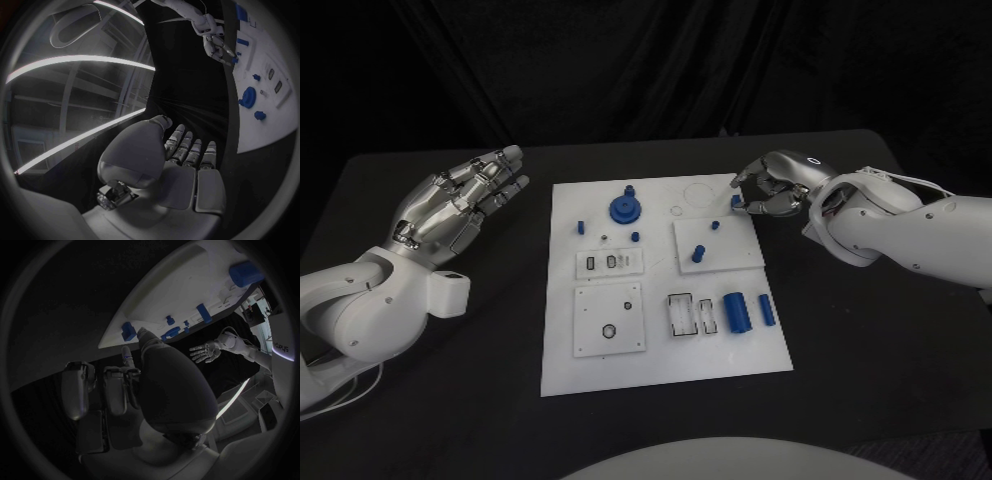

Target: Assemble the parts on the task board

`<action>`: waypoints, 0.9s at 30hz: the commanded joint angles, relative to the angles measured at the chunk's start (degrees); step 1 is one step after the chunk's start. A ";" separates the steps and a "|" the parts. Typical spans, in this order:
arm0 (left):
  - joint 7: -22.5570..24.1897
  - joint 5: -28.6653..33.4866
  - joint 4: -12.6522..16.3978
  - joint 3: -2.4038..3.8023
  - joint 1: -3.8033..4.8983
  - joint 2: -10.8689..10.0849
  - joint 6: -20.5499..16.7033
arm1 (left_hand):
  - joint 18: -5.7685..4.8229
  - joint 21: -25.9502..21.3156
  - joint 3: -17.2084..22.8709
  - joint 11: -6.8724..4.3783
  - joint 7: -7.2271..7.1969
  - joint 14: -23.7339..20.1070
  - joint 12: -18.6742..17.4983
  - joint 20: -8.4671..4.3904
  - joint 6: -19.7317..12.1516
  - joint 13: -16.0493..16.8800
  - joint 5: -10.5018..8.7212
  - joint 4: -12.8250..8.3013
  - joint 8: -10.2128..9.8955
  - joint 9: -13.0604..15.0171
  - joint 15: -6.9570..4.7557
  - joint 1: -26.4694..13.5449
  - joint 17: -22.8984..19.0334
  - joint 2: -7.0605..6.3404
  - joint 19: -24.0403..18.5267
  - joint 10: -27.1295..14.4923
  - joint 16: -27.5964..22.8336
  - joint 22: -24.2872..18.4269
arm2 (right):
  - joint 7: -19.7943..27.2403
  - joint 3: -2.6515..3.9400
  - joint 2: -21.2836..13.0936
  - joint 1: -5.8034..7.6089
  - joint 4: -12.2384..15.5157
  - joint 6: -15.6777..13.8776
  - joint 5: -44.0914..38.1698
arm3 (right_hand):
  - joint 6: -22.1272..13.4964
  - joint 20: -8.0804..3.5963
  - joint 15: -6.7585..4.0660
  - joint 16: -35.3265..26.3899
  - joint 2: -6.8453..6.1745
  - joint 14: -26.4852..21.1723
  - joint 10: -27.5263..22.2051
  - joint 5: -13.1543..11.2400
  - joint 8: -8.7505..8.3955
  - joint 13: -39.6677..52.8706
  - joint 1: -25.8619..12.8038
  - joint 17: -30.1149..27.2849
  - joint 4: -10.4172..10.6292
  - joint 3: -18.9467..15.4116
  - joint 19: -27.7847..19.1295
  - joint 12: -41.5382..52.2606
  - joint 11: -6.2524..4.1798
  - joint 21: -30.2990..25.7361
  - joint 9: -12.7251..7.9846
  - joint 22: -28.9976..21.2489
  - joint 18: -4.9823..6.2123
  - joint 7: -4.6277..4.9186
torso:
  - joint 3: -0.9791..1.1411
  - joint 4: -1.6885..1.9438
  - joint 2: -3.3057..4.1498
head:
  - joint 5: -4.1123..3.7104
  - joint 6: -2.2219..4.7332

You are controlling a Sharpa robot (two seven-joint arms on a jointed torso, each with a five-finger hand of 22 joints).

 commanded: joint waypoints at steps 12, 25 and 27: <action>8.47 -0.49 0.01 0.03 -0.19 -0.02 1.06 | -0.85 0.12 0.40 0.58 0.93 0.14 0.16 0.47 0.15 0.05 0.24 -0.06 0.15 0.01 0.53 0.73 0.10 -0.04 -0.07 0.00 0.38 0.07 | -1.66 0.03 0.33 -0.30 -0.51 1.41 -0.13 | 0.98 -0.02 -0.30 0.15 -0.16 6.13 5.97 0.44 0.46 15.09 0.90 15.10 -0.36 -0.06 0.62 0.16 0.00 -0.21 0.06 12.14 0.88 0.09 | -0.08 0.04 -0.01 | 0.22 -0.10; 8.02 -0.49 -0.08 0.03 -0.22 -0.05 1.38 | -0.87 0.12 0.48 0.64 0.98 0.18 0.20 0.53 0.13 0.05 0.24 -0.10 0.14 0.01 0.60 0.75 0.11 -0.03 -0.06 0.01 0.46 0.07 | -2.13 0.03 0.63 -0.35 -0.94 2.00 -0.13 | 2.65 0.09 -0.14 0.15 -0.10 6.13 5.97 1.26 1.42 15.09 1.69 15.10 -0.50 0.04 0.37 0.16 0.19 -0.60 0.41 12.01 0.97 0.17 | 0.06 -0.02 -0.01 | 0.22 -0.37; 7.92 -0.49 -0.10 0.03 -0.23 -0.05 1.49 | -0.87 0.13 0.51 0.68 1.02 0.19 0.25 0.56 0.18 0.05 0.24 -0.12 0.15 0.01 0.64 0.75 0.11 -0.02 -0.05 0.03 0.48 0.08 | -2.21 0.03 0.69 -0.36 -1.02 2.05 -0.13 | 3.07 0.12 -0.10 0.15 -0.06 6.13 5.97 1.27 1.67 15.09 1.81 15.10 -0.51 0.05 0.32 0.16 0.25 -0.66 0.53 11.99 0.98 0.17 | 0.04 -0.05 -0.01 | 0.23 -0.41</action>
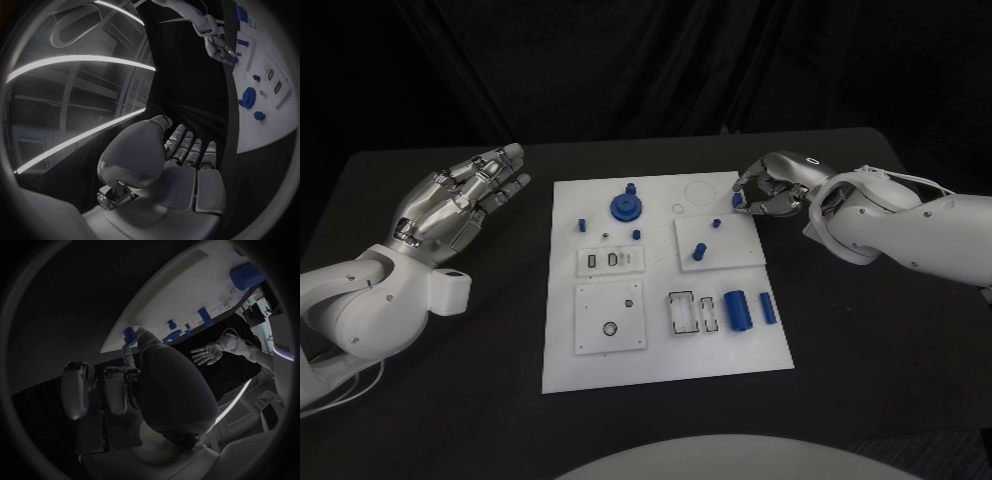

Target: Assemble the parts on the task board

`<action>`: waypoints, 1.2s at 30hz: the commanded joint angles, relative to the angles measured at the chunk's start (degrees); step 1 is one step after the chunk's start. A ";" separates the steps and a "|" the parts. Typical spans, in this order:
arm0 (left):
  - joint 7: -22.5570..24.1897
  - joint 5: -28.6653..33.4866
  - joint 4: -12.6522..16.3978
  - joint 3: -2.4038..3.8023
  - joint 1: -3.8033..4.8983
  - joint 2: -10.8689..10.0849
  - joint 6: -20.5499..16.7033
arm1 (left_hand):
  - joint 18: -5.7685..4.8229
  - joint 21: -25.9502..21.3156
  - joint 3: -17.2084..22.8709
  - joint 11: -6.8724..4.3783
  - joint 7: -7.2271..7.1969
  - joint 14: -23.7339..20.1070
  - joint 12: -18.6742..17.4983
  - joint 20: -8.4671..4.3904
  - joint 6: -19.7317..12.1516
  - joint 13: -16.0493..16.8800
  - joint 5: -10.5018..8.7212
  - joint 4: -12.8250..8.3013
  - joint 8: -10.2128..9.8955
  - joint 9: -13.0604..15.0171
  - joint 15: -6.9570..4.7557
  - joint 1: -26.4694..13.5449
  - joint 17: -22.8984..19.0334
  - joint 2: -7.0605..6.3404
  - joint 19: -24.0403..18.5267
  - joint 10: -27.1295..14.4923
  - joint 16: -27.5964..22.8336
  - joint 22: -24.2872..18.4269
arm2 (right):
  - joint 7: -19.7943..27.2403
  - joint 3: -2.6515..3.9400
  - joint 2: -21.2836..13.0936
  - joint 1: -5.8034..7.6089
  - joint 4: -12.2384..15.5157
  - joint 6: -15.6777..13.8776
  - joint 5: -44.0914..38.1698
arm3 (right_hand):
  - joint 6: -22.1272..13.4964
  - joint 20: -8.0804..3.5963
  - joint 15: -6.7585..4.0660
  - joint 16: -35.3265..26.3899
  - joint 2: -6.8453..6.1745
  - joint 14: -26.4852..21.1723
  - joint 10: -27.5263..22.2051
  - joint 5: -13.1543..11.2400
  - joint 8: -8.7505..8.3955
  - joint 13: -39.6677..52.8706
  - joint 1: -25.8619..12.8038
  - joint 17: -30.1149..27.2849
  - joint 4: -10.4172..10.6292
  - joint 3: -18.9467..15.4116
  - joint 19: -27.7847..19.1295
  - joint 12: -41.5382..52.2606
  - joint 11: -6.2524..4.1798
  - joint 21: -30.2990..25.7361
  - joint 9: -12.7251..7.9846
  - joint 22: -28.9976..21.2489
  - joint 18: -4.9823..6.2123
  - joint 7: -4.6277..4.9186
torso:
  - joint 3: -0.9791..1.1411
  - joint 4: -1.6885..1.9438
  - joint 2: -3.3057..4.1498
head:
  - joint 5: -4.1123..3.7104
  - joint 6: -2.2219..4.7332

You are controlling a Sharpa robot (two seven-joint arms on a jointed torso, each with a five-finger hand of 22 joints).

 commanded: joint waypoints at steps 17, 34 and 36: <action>7.25 -0.46 -0.16 0.03 -0.29 0.04 1.68 | -0.96 0.16 0.62 0.58 1.29 0.16 0.35 0.65 0.30 0.05 0.22 -0.05 0.19 0.03 0.81 0.73 0.13 0.01 0.20 0.08 0.59 0.12 | -1.61 0.03 0.55 -0.18 -0.59 0.61 -0.14 | 3.01 0.36 0.15 0.15 0.66 6.13 5.97 1.18 1.84 15.05 1.05 15.10 -0.19 0.02 -0.22 0.16 0.56 -1.18 1.09 11.71 1.19 -0.17 | -0.02 -0.03 0.00 | 0.31 -0.45; 6.41 -0.46 -0.32 0.03 -0.48 0.06 2.23 | -1.00 0.18 0.72 0.76 1.42 0.23 0.47 0.78 0.39 0.06 0.19 -0.09 0.22 0.04 0.99 0.70 0.15 -0.01 0.24 0.13 0.74 0.14 | 0.19 0.04 1.02 -0.19 -0.41 -2.20 -0.14 | 7.13 0.29 -0.03 0.15 2.79 6.13 5.97 6.10 4.35 15.05 2.84 15.10 -1.52 1.32 0.09 0.16 0.26 -0.86 3.16 11.86 1.11 -0.90 | -0.01 -0.01 0.01 | 0.70 -0.60; 6.29 -0.46 -0.35 0.03 -0.50 0.06 2.36 | -1.01 0.19 0.78 0.84 1.47 0.25 0.45 0.85 0.34 0.05 0.19 -0.11 0.21 0.04 1.06 0.69 0.16 -0.01 0.27 0.12 0.79 0.15 | 0.74 0.05 0.82 -0.19 0.10 -3.14 -0.14 | 7.65 0.18 -0.18 0.15 2.88 6.13 5.97 6.90 4.75 15.05 3.01 15.10 -1.81 1.39 0.18 0.16 0.09 -0.75 3.60 11.90 1.08 -1.13 | -0.01 -0.02 0.01 | 0.76 -0.61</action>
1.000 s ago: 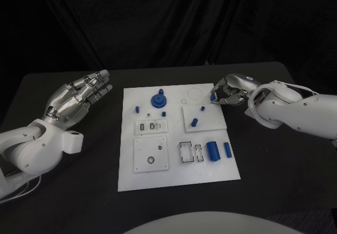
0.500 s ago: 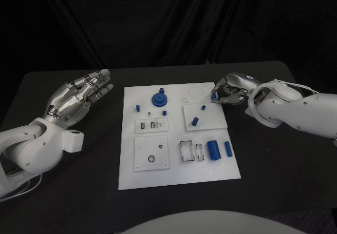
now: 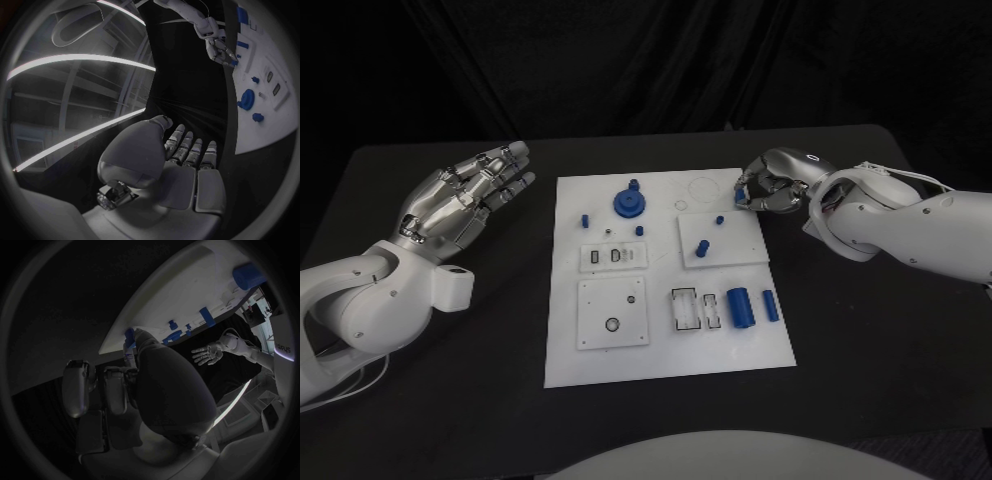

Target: Assemble the parts on the task board

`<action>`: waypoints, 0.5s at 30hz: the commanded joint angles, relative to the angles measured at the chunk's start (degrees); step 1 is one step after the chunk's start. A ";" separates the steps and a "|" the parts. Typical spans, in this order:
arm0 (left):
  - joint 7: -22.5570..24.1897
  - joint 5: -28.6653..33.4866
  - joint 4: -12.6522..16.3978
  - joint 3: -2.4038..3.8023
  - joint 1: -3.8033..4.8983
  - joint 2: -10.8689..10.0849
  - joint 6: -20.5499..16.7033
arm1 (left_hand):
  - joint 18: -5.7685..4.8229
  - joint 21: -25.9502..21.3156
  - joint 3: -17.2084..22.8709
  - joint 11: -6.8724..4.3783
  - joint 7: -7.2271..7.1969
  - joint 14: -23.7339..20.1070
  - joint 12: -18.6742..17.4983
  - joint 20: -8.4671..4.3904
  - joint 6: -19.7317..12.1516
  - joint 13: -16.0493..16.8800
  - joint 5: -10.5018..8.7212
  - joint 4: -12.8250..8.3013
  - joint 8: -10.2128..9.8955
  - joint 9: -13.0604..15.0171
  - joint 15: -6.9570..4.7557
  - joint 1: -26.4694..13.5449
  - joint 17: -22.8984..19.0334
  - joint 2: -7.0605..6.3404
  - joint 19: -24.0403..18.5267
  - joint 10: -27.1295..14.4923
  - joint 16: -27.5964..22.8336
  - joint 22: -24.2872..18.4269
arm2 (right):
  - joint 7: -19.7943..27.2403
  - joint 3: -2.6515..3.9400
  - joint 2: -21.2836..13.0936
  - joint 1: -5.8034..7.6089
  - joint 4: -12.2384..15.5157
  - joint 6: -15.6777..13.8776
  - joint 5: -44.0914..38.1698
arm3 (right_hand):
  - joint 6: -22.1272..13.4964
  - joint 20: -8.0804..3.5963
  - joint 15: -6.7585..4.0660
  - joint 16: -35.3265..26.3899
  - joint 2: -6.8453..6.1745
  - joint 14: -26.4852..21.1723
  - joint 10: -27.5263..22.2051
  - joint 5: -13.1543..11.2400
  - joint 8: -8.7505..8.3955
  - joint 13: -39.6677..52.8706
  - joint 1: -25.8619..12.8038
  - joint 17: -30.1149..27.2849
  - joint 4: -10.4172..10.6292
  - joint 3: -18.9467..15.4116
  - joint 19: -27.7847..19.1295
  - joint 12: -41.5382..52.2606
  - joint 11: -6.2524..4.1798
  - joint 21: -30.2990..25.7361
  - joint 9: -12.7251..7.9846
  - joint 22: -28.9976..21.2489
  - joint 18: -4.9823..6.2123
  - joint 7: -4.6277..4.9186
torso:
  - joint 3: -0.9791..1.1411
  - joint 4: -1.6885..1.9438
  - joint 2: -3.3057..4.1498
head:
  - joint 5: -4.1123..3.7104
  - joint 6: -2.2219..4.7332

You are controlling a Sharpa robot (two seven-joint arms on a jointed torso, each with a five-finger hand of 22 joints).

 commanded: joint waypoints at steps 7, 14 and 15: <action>6.08 -0.44 -0.08 0.03 -0.16 0.03 1.54 | -1.03 0.20 0.37 0.47 1.53 0.07 0.24 0.51 0.27 0.05 0.18 0.03 0.21 0.04 0.53 0.68 0.10 -0.01 -0.14 0.07 0.33 0.07 | 1.86 0.13 -1.38 -0.05 3.36 -5.85 -0.15 | 2.16 -0.42 -0.64 0.15 0.95 6.12 5.98 2.23 1.86 15.08 0.64 15.10 -1.05 0.00 1.03 0.16 -0.88 1.26 2.07 12.18 -0.07 -1.03 | 0.03 -0.05 -0.02 | 0.47 -0.10; 5.90 -0.44 -0.35 0.03 -0.24 0.38 1.71 | -1.04 0.22 0.43 0.56 1.57 0.10 0.30 0.60 0.30 0.06 0.17 0.01 0.21 0.04 0.63 0.66 0.11 0.00 -0.10 0.09 0.41 0.09 | 1.34 0.20 -2.25 2.01 9.08 -7.02 -0.15 | 2.67 -0.84 -1.08 0.15 0.83 6.12 5.98 1.42 2.56 15.08 0.32 15.10 -1.27 -0.34 1.26 0.16 -1.36 1.54 3.17 12.28 -0.14 -1.52 | 0.02 -0.20 -0.01 | 1.50 0.13; 5.88 -0.44 -0.37 0.03 -0.25 0.43 1.70 | -1.04 0.22 0.43 0.56 1.57 0.10 0.30 0.60 0.30 0.06 0.17 0.01 0.21 0.04 0.63 0.66 0.11 0.00 -0.10 0.09 0.41 0.09 | 1.20 0.21 -2.29 2.29 10.02 -7.05 -0.15 | 2.67 -0.84 -1.08 0.15 0.83 6.12 5.98 1.42 2.56 15.08 0.32 15.10 -1.27 -0.34 1.26 0.16 -1.36 1.54 3.17 12.28 -0.14 -1.52 | 0.01 -0.23 -0.01 | 1.63 0.12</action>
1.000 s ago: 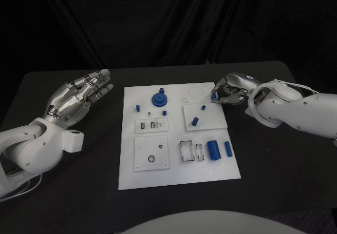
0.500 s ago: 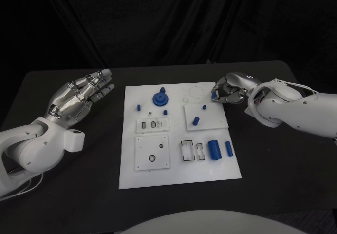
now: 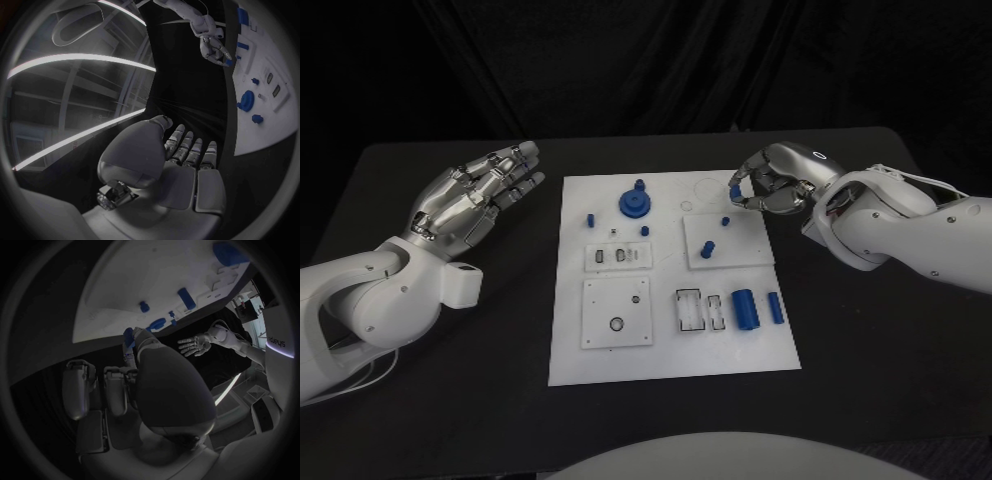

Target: Assemble the parts on the task board

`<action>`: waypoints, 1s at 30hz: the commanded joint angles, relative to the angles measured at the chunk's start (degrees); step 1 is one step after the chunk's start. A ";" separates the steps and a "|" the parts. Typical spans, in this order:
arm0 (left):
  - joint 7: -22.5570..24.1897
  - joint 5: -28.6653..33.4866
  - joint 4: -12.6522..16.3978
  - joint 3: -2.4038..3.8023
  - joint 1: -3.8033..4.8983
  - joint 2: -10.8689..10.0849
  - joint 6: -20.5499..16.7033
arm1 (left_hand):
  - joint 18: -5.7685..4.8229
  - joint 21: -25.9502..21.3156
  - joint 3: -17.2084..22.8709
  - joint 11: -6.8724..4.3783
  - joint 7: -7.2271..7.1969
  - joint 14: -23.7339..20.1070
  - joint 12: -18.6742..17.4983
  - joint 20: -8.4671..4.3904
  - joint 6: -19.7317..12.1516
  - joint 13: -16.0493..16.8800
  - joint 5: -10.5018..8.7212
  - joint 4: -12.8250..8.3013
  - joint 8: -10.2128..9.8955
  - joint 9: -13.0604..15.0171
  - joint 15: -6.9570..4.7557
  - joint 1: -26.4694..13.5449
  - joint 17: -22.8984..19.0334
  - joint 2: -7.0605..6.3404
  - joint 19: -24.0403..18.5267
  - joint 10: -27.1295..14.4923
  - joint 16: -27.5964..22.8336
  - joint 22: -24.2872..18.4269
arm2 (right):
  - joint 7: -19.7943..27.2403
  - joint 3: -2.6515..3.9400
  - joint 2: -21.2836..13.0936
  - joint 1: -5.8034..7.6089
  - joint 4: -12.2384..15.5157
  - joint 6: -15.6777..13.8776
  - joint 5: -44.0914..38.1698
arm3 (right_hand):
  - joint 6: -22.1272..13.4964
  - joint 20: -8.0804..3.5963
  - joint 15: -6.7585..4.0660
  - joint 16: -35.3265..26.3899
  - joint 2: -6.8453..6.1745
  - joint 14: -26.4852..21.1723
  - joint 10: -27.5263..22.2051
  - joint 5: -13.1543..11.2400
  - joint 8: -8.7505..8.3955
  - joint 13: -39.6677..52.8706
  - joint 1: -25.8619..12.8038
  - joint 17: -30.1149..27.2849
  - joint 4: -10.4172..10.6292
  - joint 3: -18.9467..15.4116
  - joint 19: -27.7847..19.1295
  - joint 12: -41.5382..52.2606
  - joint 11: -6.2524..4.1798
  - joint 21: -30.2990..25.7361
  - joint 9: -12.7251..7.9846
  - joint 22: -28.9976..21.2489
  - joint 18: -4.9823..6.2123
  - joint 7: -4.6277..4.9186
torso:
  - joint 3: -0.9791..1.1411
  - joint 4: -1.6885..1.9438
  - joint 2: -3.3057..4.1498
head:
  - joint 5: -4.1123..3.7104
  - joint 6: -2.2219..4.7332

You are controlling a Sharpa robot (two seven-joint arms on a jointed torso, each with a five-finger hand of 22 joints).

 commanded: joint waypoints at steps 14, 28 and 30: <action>5.61 0.26 -0.25 0.03 -0.25 0.90 1.20 | -1.03 0.24 0.57 0.59 1.65 -0.02 0.37 0.57 0.39 0.07 0.17 -0.03 0.23 0.05 0.59 0.63 0.10 0.01 0.16 0.03 0.52 0.07 | -5.55 0.08 5.86 0.05 10.21 -1.53 -6.05 | 1.99 -0.68 -0.72 0.15 0.45 5.92 5.85 -0.77 1.29 15.08 -0.64 15.10 -0.12 -0.41 0.95 0.16 -0.64 0.47 3.26 12.30 -0.15 -2.13 | -0.50 0.46 0.13 | 1.82 -0.76; 5.45 0.51 -0.05 0.03 -0.27 0.79 1.19 | -1.03 0.24 0.57 0.59 1.65 -0.02 0.37 0.57 0.39 0.07 0.17 -0.03 0.23 0.05 0.59 0.63 0.10 0.01 0.16 0.03 0.52 0.07 | -13.07 0.12 13.46 -3.29 7.44 3.82 -11.99 | 1.22 -0.86 -0.81 0.15 0.15 5.92 5.85 -0.38 0.93 15.08 -1.35 15.10 -0.11 -0.73 0.17 0.16 -0.64 -0.75 3.63 11.83 0.19 -2.03 | -0.72 0.45 0.18 | 3.27 -1.19; 5.41 0.53 -0.07 0.03 -0.28 0.86 1.26 | -1.04 0.24 0.63 0.65 1.70 0.01 0.44 0.65 0.45 0.08 0.18 -0.05 0.25 0.06 0.67 0.61 0.11 0.00 0.17 0.07 0.60 0.07 | -13.79 0.12 14.10 -3.58 6.97 4.13 -12.33 | 1.16 -0.87 -0.82 0.15 0.13 5.92 5.85 -0.19 0.90 15.08 -1.40 15.10 -0.15 -0.74 0.05 0.16 -0.64 -0.94 3.68 11.76 0.24 -2.03 | -0.63 0.41 0.18 | 3.38 -1.24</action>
